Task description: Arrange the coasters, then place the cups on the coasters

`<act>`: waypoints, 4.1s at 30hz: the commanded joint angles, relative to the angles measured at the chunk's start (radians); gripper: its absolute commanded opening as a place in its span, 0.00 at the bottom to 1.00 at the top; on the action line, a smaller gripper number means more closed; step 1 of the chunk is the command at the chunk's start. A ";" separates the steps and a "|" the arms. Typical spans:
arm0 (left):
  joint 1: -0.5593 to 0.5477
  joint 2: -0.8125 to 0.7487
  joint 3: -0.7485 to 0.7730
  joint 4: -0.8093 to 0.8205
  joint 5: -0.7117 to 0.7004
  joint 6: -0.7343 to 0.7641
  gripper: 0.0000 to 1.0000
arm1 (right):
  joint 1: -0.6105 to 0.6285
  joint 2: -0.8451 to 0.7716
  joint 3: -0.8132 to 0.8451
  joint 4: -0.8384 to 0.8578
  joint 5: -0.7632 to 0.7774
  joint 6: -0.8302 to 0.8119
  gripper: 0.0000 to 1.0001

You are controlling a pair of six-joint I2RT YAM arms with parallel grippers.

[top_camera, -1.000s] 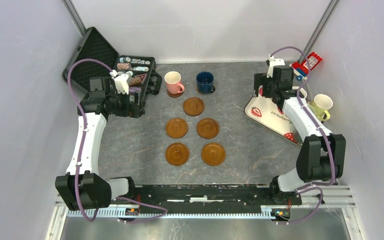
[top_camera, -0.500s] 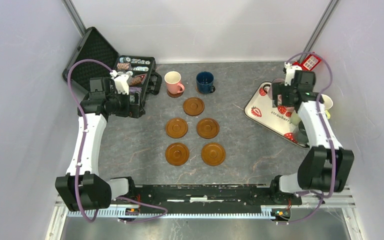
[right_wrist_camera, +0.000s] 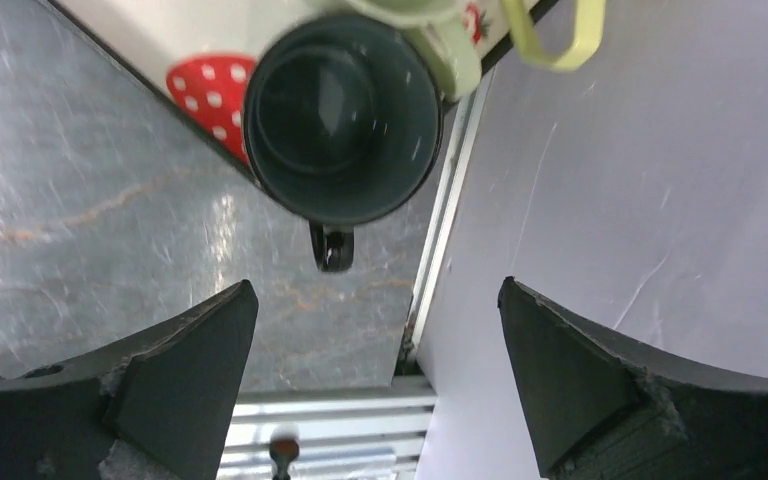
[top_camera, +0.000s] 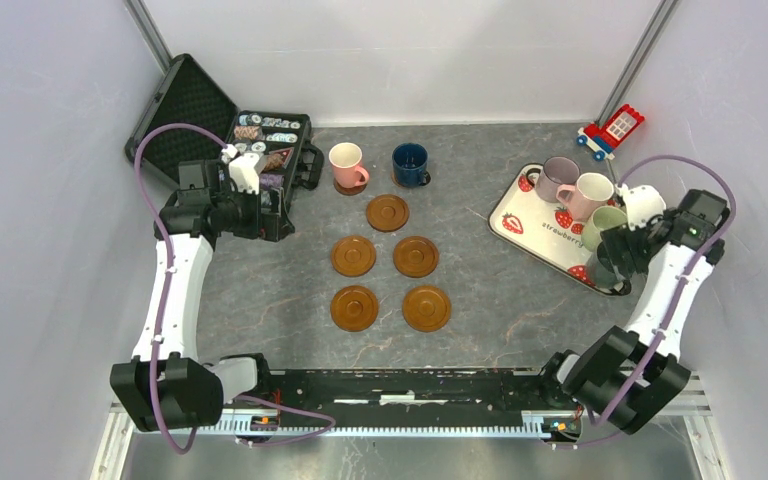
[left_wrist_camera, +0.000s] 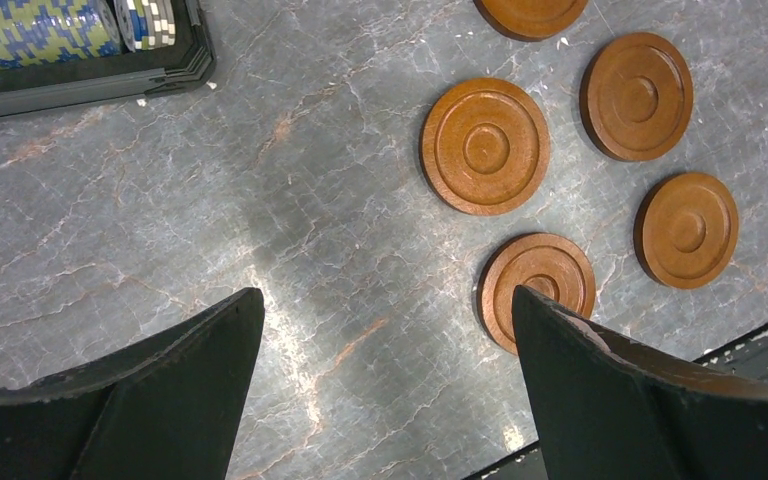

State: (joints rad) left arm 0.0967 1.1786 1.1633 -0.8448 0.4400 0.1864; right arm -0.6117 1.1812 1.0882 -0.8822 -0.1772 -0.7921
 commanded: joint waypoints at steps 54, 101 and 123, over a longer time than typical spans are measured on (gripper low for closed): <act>0.001 0.006 0.044 -0.016 0.048 0.007 1.00 | 0.133 -0.036 -0.056 -0.072 -0.436 -0.163 0.00; 0.002 0.113 0.059 0.064 -0.090 -0.139 1.00 | 1.210 0.740 0.371 0.688 0.060 0.589 0.00; 0.001 0.094 0.044 0.062 -0.112 -0.105 1.00 | 1.238 0.747 0.299 0.706 0.061 0.625 0.60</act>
State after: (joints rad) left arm 0.0967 1.2953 1.2030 -0.8082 0.3397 0.0898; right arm 0.6201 1.9785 1.3895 -0.1982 -0.1081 -0.1879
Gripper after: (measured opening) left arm 0.996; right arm 0.557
